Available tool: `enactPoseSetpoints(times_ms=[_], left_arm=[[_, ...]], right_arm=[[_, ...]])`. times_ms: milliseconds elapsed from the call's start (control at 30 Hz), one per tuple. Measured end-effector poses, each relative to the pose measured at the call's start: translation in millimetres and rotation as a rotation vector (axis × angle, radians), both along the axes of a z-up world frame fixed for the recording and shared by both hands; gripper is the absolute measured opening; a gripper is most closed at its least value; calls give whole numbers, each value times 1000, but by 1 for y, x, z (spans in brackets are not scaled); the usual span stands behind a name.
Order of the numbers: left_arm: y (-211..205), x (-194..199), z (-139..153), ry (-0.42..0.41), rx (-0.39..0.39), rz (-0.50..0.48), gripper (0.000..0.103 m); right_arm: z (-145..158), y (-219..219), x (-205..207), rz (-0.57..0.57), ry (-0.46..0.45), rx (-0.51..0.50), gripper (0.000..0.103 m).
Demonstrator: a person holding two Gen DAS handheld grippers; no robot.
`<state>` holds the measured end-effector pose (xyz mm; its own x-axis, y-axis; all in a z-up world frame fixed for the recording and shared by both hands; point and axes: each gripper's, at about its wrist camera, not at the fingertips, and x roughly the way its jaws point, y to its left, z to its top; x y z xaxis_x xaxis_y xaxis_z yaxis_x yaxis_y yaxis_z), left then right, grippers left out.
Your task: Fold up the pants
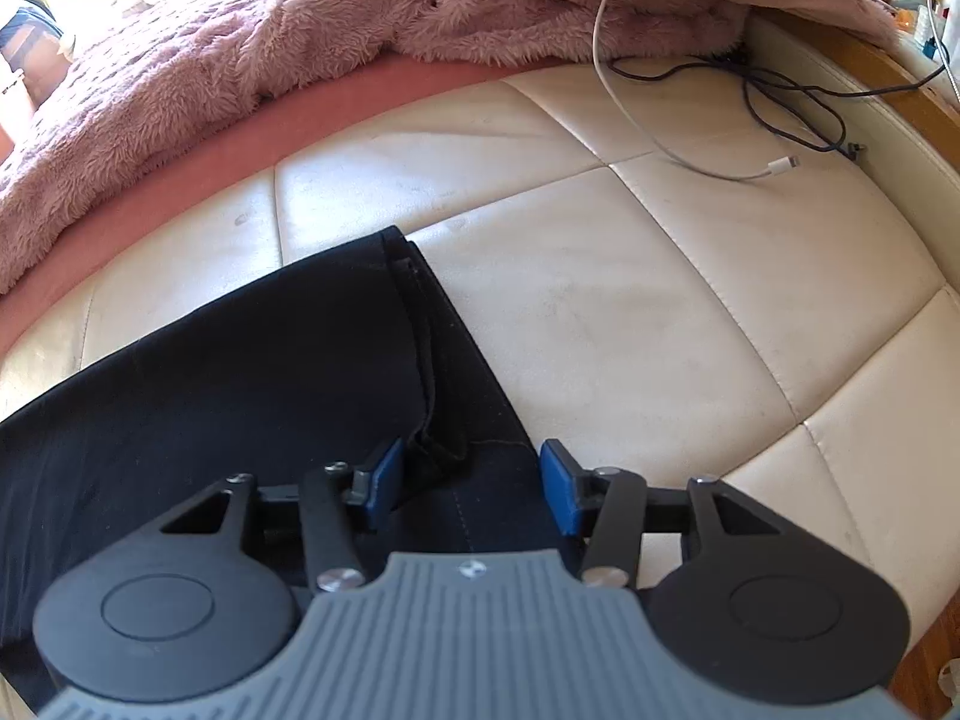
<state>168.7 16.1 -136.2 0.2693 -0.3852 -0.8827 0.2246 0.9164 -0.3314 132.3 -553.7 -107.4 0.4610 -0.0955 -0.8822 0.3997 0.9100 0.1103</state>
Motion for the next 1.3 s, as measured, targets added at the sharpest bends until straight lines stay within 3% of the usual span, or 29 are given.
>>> enactPoseSetpoints(times_ms=[100,167,200,267,400,533,700,867,933,1000,1033,1200,1300], left_arm=[[10,-3,7,21,22,-20,38],[16,-5,16,-19,22,4,38],[18,-4,19,-43,3,31,38],[23,1,25,-98,-69,110,31],[17,20,27,-178,-222,208,15],[-10,44,14,-200,-214,202,2],[-12,56,-9,-168,-120,256,0],[-16,53,-2,-183,-63,231,1],[-20,51,7,-213,-54,222,1],[-26,51,16,-238,-81,211,1],[-32,54,18,-240,-94,207,1],[-63,62,18,-222,-132,174,1],[-85,65,12,-195,-113,130,1]], right_arm=[[12,7,-7,0,-18,-57,42],[23,12,-15,-8,-52,-87,40],[29,16,-18,-5,-73,-96,37],[38,26,-24,16,-118,-93,21],[41,56,-22,112,-158,-112,13],[27,68,-13,143,-151,-78,5],[6,68,-7,144,-90,-63,4],[0,62,-10,163,-88,-34,2],[8,55,-11,181,-110,4,7],[20,40,-17,201,-148,56,27],[26,31,-19,203,-166,70,41],[28,-26,-15,215,-147,207,56],[12,-57,-7,202,-124,337,57]])
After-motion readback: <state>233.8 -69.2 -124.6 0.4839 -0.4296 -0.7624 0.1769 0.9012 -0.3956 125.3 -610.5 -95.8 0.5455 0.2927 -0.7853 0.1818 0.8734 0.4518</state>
